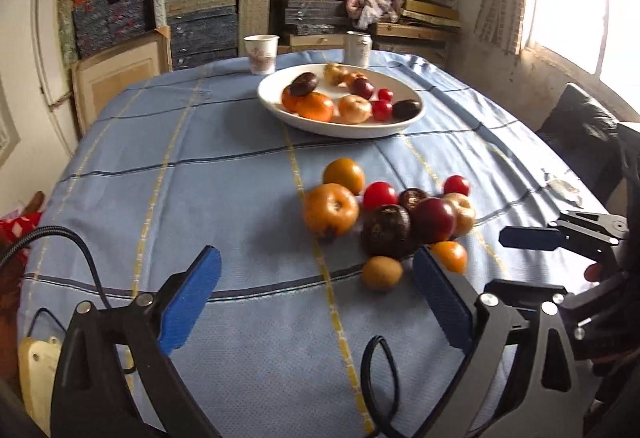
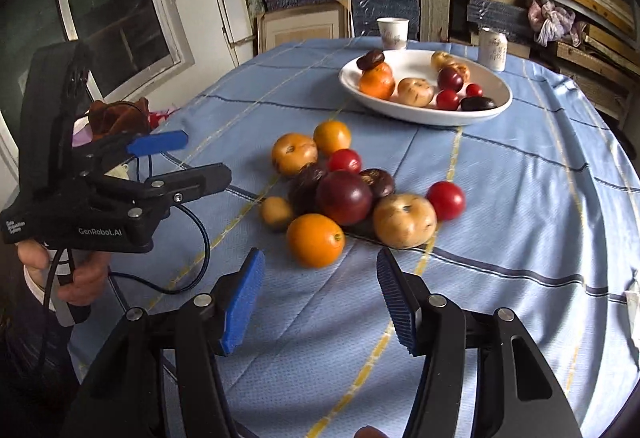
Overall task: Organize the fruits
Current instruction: 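Move both tools back over the fruit pile, then grasp an orange with the right tool while the left tool grasps a large orange fruit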
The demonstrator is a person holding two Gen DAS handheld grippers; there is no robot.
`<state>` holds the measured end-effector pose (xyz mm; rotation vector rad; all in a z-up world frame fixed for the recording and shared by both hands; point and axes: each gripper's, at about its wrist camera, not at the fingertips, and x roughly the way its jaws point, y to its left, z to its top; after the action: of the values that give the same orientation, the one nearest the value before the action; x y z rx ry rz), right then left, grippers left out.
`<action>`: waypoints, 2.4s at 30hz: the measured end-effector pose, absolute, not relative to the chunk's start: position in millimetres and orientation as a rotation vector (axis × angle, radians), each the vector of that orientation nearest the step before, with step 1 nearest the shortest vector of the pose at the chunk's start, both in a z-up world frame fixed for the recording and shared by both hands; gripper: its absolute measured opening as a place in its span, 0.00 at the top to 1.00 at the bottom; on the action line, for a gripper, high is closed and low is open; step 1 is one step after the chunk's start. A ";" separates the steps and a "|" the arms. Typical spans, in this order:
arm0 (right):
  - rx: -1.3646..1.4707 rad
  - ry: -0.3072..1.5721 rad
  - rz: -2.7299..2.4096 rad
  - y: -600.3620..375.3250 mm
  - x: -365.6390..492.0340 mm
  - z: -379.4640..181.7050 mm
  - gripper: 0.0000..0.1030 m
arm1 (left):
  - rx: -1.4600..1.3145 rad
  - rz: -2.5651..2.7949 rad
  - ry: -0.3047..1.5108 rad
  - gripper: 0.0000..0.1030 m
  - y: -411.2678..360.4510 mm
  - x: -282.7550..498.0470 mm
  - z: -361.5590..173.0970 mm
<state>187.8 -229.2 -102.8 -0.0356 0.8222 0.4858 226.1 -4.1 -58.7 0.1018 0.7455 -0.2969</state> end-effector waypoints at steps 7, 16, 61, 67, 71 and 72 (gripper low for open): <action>-0.041 0.876 0.474 -215.2 202.9 -112.4 0.43 | 0.108 -0.266 0.735 0.07 0.9 222.8 -57.7; -0.031 0.922 0.486 -211.6 218.4 -119.5 0.51 | 0.079 -0.247 0.727 0.07 8.5 223.1 -53.2; 0.203 0.821 0.575 -281.2 193.3 -98.9 0.63 | 0.082 -0.369 0.931 0.50 -33.7 309.1 -89.3; 0.209 0.822 0.570 -284.3 192.7 -99.6 0.62 | 0.103 -0.367 0.941 0.57 -37.9 311.5 -93.7; 0.209 0.819 0.563 -286.5 194.1 -98.2 0.62 | 0.096 -0.369 0.941 0.58 -36.4 311.6 -93.5; 0.205 0.817 0.560 -287.3 194.9 -96.7 0.62 | 0.095 -0.368 0.943 0.58 -36.2 311.7 -93.3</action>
<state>194.9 -287.3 -96.7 0.2052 0.8170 0.5595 311.7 -36.2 -93.3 0.0949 0.9426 -0.3682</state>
